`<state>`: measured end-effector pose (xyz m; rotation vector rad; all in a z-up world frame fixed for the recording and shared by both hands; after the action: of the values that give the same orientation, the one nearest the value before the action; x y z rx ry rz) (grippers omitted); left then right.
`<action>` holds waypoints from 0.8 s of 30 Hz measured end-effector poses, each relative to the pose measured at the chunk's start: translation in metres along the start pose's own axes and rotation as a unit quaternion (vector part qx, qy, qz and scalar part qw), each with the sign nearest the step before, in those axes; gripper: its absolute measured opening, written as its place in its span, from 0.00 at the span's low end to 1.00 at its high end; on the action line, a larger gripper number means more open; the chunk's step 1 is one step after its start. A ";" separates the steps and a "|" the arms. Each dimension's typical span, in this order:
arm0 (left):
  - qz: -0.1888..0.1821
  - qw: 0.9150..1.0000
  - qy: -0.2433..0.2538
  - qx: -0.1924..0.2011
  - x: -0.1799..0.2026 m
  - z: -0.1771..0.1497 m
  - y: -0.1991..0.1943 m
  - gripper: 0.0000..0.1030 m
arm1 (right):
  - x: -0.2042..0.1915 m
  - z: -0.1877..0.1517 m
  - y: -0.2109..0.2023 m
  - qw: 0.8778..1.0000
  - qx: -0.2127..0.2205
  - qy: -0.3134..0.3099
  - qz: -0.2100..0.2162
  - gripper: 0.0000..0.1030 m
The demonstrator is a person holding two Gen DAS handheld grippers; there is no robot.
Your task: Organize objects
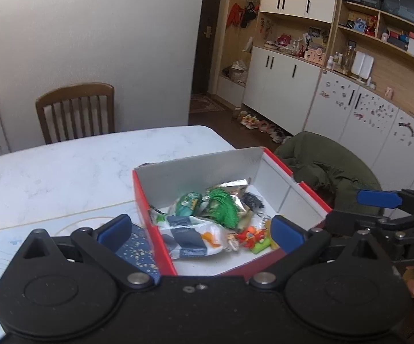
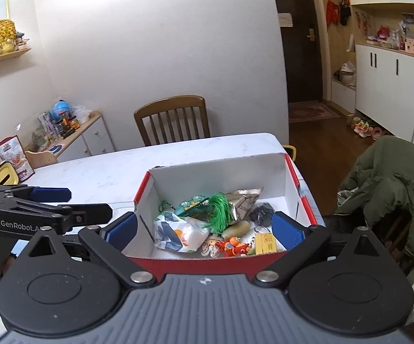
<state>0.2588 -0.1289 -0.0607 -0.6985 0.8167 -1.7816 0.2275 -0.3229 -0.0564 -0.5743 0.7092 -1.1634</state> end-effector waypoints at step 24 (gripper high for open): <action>-0.003 1.000 -0.002 -0.013 0.005 -0.005 0.010 1.00 | 0.003 -0.008 0.005 1.000 -0.011 0.003 -0.007 0.98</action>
<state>0.2593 -0.1350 -0.0711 -0.7220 0.8385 -1.7777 0.2258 -0.3248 -0.0660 -0.5956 0.7261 -1.1711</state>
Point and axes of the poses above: each gripper's, at about its wrist camera, not at the fingertips, and y roughly the way its jaws point, x to its right, z to its top, the point moved 8 cm from there along y, roughly the way its jaws point, and after that the axes turned 15 degrees about -x, right-handed, at the moved point
